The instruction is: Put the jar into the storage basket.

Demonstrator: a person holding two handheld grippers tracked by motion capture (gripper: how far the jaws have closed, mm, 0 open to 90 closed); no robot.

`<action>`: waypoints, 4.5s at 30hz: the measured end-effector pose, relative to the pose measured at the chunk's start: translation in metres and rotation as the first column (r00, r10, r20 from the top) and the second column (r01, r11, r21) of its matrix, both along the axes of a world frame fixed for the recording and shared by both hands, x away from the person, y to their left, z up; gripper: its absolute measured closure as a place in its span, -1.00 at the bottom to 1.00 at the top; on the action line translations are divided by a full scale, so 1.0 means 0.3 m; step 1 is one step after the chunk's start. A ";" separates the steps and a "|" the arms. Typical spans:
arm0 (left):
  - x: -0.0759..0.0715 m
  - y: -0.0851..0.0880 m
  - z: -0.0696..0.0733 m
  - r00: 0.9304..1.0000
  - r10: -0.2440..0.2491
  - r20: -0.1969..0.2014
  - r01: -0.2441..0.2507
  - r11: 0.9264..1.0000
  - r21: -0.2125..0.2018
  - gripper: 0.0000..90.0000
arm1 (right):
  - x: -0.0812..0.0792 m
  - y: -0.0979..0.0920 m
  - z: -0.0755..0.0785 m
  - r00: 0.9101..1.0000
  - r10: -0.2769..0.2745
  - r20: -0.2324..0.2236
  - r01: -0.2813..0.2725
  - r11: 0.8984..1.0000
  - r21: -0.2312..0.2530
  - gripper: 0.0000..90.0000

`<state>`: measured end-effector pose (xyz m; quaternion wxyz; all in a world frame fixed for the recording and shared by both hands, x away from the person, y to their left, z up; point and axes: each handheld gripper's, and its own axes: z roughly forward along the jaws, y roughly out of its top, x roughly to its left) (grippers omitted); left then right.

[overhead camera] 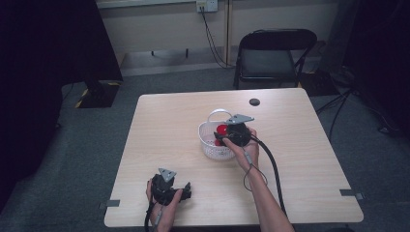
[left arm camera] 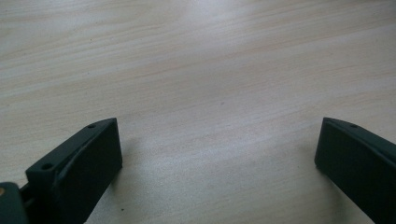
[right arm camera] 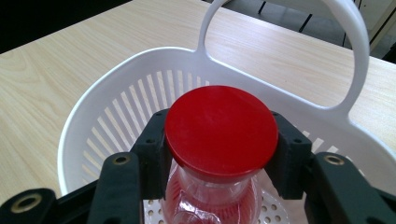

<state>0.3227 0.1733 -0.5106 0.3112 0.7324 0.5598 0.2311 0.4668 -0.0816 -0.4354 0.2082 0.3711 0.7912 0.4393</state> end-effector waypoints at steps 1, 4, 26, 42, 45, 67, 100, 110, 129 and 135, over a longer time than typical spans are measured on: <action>0.000 0.000 0.000 1.000 0.000 0.000 0.000 1.000 0.000 -0.99 | -0.002 0.000 0.001 1.000 0.001 -0.001 -0.001 1.000 0.003 -0.04; 0.000 0.000 0.000 1.000 0.000 0.000 0.000 1.000 0.000 -0.99 | -0.009 0.003 0.002 1.000 0.012 0.001 -0.012 1.000 -0.003 -0.06; 0.000 0.000 0.000 1.000 0.000 0.000 0.000 1.000 0.000 -0.99 | -0.038 -0.031 0.049 0.995 -0.099 0.023 0.098 0.995 0.029 -0.98; 0.000 0.000 0.000 1.000 0.000 -0.001 0.000 1.000 0.000 -0.99 | -0.104 -0.098 0.117 0.991 -0.125 0.042 0.122 0.990 0.069 -0.99; 0.000 0.000 0.000 1.000 0.000 -0.001 0.000 1.000 0.000 -0.99 | -0.127 -0.115 0.127 0.991 -0.131 0.042 0.127 0.988 0.083 -0.99; 0.000 0.000 0.000 1.000 0.000 -0.001 0.000 1.000 0.000 -0.99 | -0.286 -0.244 0.127 0.976 -0.212 0.049 0.205 0.970 0.129 -0.95; 0.000 0.000 0.000 1.000 0.002 0.000 -0.002 1.000 0.000 -0.99 | -0.488 -0.417 -0.019 0.938 -0.347 -0.003 0.344 0.930 0.131 -0.92; 0.000 -0.001 0.000 1.000 0.002 0.000 -0.002 1.000 0.000 -0.99 | -0.524 -0.431 -0.072 0.930 -0.367 -0.021 0.367 0.924 0.107 -0.91; -0.002 -0.002 0.000 1.000 0.010 0.000 -0.010 1.000 -0.001 -0.99 | -0.551 -0.428 -0.165 0.914 -0.401 -0.054 0.403 0.914 0.036 -0.89; -0.002 -0.002 0.000 1.000 0.010 0.001 -0.010 1.000 -0.001 -0.99 | -0.552 -0.420 -0.184 0.913 -0.403 -0.065 0.405 0.914 0.025 -0.89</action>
